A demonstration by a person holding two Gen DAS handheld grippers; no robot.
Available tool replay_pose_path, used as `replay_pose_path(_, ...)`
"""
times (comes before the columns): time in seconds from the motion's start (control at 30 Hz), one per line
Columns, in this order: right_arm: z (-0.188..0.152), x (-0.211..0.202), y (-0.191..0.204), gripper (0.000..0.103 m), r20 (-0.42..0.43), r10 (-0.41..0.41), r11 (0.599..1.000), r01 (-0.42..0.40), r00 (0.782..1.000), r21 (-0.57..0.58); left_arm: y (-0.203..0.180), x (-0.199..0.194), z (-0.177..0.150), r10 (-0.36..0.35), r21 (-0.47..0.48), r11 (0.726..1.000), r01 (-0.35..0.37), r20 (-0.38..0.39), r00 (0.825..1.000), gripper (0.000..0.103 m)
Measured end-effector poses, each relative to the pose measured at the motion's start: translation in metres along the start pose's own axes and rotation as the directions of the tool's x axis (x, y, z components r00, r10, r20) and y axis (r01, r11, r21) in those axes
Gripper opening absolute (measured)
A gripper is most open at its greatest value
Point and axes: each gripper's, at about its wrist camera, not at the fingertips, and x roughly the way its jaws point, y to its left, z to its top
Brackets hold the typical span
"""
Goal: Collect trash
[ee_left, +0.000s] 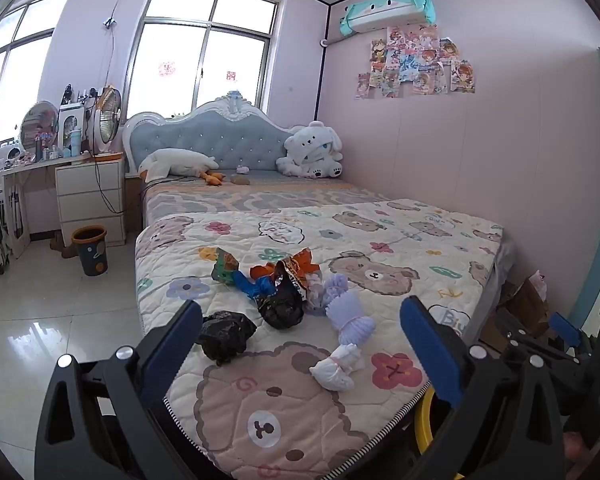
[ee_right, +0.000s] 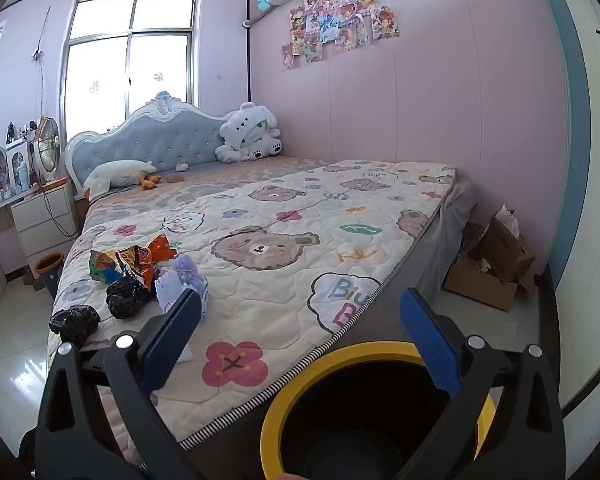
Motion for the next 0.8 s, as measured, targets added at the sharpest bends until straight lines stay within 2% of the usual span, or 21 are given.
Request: replay_pose_path(0.8,-0.0013,0.0047,0.0012,0.095,-0.009,0.0,1.0,0.0,1.0,0.003,0.0013,0.0015,-0.0033,0.004,-0.005,1.0,-0.004,-0.006,1.0,0.096)
